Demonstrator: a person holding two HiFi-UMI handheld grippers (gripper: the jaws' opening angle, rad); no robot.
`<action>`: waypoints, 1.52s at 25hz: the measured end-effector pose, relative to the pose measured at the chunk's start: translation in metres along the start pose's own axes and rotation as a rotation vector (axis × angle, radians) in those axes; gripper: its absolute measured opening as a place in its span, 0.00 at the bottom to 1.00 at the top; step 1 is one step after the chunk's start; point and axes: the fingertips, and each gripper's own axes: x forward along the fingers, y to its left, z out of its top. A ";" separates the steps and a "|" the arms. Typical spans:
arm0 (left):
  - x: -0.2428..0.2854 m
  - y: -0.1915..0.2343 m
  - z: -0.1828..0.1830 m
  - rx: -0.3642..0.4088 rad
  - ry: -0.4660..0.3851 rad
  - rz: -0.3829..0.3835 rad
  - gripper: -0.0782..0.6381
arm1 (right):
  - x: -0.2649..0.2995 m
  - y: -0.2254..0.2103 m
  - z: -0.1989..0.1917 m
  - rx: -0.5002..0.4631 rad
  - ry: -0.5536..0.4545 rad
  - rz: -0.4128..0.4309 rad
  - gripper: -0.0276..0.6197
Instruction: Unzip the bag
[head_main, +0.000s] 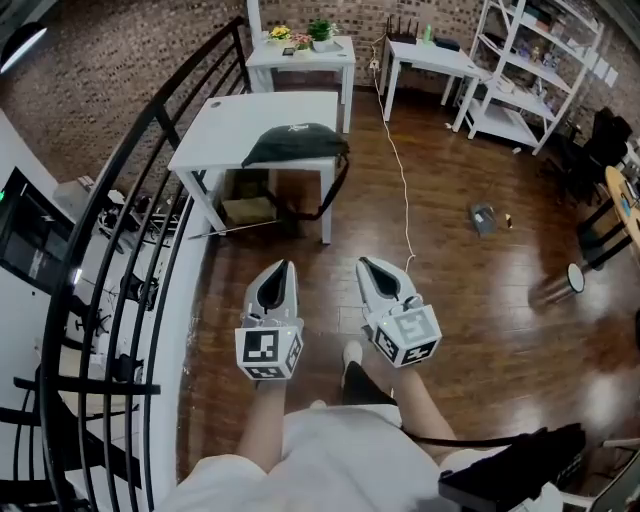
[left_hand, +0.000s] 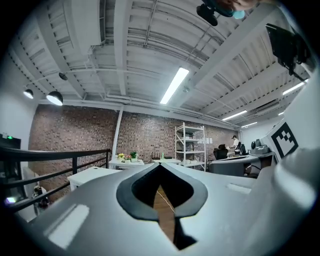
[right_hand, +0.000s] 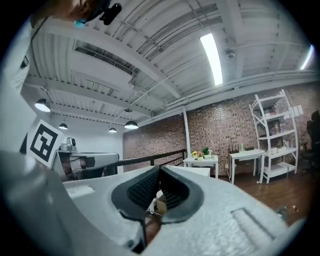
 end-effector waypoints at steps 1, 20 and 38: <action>0.020 0.001 0.000 0.006 0.001 -0.002 0.13 | 0.015 -0.015 0.002 0.004 -0.001 0.005 0.03; 0.246 0.027 -0.026 0.022 0.079 0.073 0.13 | 0.184 -0.192 -0.021 0.100 0.092 0.110 0.03; 0.468 0.143 -0.054 -0.032 0.116 -0.042 0.13 | 0.395 -0.305 -0.046 0.039 0.213 0.016 0.03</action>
